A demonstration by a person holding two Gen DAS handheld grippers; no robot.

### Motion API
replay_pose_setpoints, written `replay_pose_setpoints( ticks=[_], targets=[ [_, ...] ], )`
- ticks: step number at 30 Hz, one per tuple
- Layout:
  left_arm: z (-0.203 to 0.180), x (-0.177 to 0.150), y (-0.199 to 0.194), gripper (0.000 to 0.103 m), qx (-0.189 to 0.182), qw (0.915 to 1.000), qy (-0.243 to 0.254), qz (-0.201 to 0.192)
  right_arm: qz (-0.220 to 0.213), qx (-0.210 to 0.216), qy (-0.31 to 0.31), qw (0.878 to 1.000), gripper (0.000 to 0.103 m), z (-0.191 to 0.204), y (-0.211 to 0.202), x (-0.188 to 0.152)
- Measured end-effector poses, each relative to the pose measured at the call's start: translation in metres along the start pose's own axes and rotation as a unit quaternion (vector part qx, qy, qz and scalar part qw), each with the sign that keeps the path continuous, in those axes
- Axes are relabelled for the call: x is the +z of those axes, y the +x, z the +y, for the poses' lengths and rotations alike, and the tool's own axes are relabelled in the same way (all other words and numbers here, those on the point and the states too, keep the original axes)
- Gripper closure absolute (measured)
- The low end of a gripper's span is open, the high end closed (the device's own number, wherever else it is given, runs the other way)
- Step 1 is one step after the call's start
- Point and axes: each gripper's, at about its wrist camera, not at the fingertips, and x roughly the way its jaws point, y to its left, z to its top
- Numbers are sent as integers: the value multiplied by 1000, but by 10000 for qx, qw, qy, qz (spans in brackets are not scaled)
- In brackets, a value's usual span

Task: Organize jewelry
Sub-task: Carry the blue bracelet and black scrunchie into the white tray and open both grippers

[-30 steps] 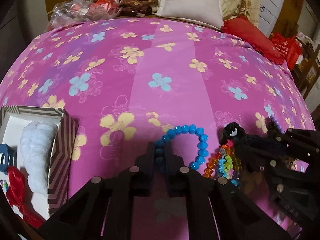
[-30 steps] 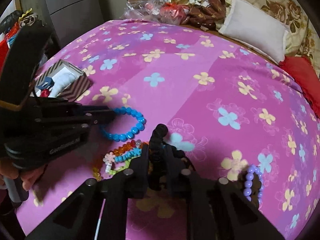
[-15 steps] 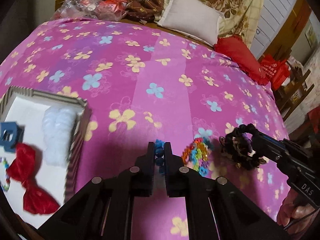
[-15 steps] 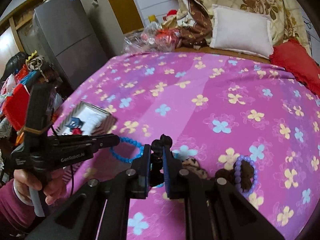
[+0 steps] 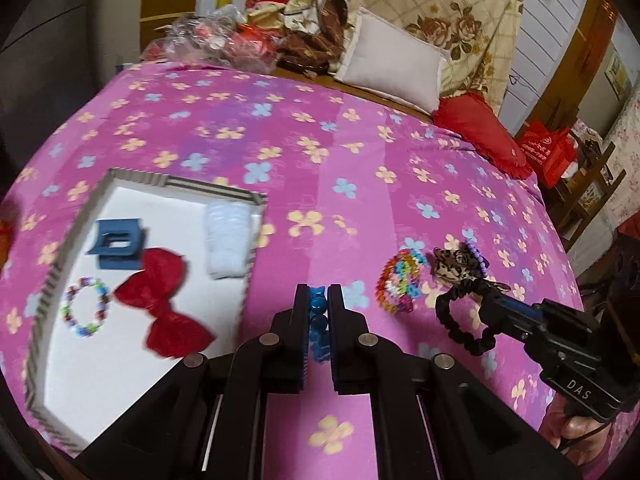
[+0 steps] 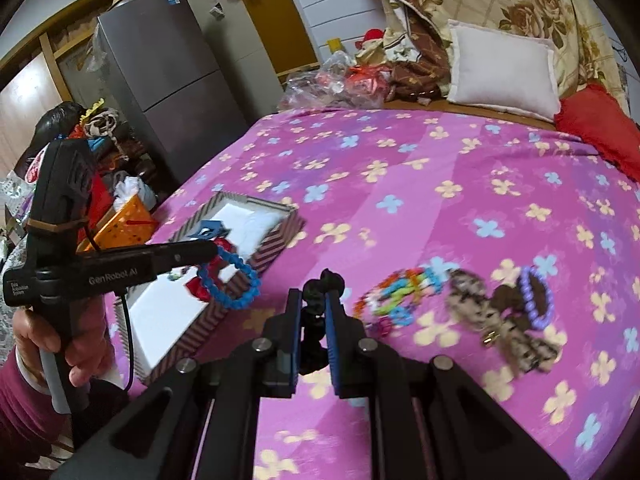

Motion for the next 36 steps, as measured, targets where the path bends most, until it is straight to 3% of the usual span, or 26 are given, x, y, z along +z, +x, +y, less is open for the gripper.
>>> replay_pose_setpoints(
  ticks=[14, 25, 36],
  targets=[
    [80, -26, -44, 102, 437, 9984, -347, -91, 162, 613, -277, 9976, 92, 96, 39, 0],
    [141, -47, -17, 102, 465, 9952, -849, 124, 653, 765, -465, 9938, 92, 151, 103, 2],
    [195, -66, 10, 102, 869, 9873, -1238, 492, 1318, 594, -629, 9875, 92, 173, 166, -19]
  ],
)
